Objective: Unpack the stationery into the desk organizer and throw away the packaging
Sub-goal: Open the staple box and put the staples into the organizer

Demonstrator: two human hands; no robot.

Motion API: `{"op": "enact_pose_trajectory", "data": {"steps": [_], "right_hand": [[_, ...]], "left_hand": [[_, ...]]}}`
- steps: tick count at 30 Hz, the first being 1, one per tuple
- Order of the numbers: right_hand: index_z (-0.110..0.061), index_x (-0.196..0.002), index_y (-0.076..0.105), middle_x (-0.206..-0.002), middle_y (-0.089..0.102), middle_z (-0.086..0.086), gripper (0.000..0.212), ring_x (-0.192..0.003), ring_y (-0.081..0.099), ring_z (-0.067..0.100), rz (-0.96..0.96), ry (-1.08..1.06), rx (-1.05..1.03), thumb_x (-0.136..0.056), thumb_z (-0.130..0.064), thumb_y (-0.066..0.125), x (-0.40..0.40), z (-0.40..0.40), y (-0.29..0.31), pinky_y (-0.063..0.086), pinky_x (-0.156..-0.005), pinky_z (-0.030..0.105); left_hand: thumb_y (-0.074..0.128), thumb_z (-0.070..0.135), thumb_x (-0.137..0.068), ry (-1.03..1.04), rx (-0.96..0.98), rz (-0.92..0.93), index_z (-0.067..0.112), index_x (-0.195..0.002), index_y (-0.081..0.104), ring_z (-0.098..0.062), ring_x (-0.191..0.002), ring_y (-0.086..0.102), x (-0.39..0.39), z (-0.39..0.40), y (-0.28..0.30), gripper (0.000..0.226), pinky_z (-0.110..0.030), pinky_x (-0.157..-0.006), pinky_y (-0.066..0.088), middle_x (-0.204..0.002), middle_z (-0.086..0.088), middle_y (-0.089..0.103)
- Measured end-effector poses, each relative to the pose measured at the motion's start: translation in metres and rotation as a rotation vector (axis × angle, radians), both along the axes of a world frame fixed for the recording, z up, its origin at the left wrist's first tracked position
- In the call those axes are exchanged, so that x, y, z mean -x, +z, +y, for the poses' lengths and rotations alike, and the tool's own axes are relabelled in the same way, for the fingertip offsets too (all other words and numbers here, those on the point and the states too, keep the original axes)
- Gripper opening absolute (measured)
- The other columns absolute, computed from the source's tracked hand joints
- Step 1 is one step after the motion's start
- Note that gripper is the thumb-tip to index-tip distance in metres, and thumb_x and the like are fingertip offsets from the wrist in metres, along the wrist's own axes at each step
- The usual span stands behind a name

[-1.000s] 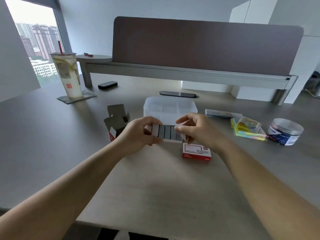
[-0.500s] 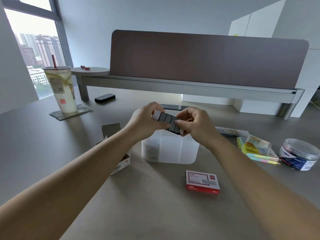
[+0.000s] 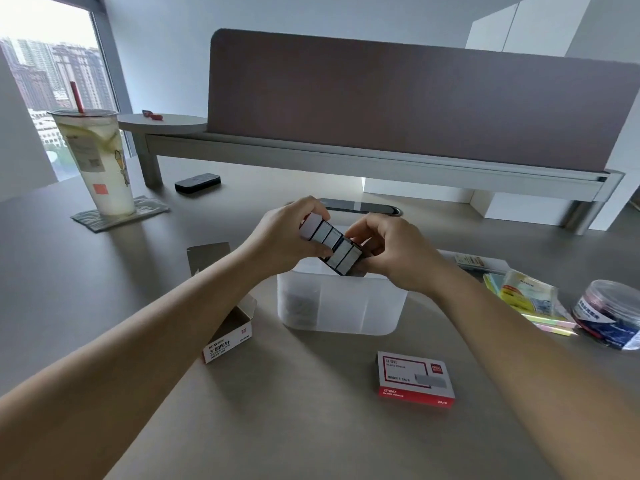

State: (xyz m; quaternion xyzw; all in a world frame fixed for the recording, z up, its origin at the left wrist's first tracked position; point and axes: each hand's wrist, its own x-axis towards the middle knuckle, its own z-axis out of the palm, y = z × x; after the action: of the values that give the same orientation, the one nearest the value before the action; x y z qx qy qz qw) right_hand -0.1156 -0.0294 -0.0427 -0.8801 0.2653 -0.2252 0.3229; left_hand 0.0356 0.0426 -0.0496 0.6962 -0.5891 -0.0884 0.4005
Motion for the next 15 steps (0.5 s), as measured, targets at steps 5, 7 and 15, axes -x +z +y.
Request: {"op": "enact_pose_trajectory", "data": {"steps": [5,7,15], "right_hand": [[-0.02,-0.091,0.055,-0.094,0.065,0.006,0.034,-0.087,0.064,0.024,0.004,-0.003,-0.012,-0.069,0.0,0.071,-0.001,-0.0014,0.0011,0.053,-0.084,0.039],[-0.019,-0.092,0.056,-0.097,0.066,0.008,0.031,-0.09,0.064,0.025,-0.002,-0.015,-0.003,-0.071,-0.002,0.069,-0.0006,-0.0025,0.0012,0.053,-0.085,0.041],[-0.012,-0.102,0.059,-0.102,0.066,0.013,0.032,-0.093,0.063,0.027,-0.007,-0.016,-0.024,-0.074,-0.002,0.067,0.002,-0.0051,0.0013,0.052,-0.089,0.04]], "left_hand": [[0.072,0.006,-0.069,-0.033,0.014,0.005,0.013,-0.108,0.052,-0.018,-0.091,0.05,-0.0035,-0.0011,-0.0009,0.045,-0.018,-0.066,0.044,-0.101,0.001,0.052],[0.072,0.006,-0.069,-0.047,0.01,-0.002,0.013,-0.11,0.051,-0.019,-0.094,0.051,-0.0032,-0.002,-0.0004,0.046,-0.025,-0.072,0.047,-0.103,0.0,0.052],[0.071,0.005,-0.07,-0.08,0.0,-0.062,0.013,-0.113,0.05,-0.018,-0.097,0.048,-0.0058,-0.0067,0.0003,0.049,-0.014,-0.065,0.043,-0.119,-0.008,0.054]]}}
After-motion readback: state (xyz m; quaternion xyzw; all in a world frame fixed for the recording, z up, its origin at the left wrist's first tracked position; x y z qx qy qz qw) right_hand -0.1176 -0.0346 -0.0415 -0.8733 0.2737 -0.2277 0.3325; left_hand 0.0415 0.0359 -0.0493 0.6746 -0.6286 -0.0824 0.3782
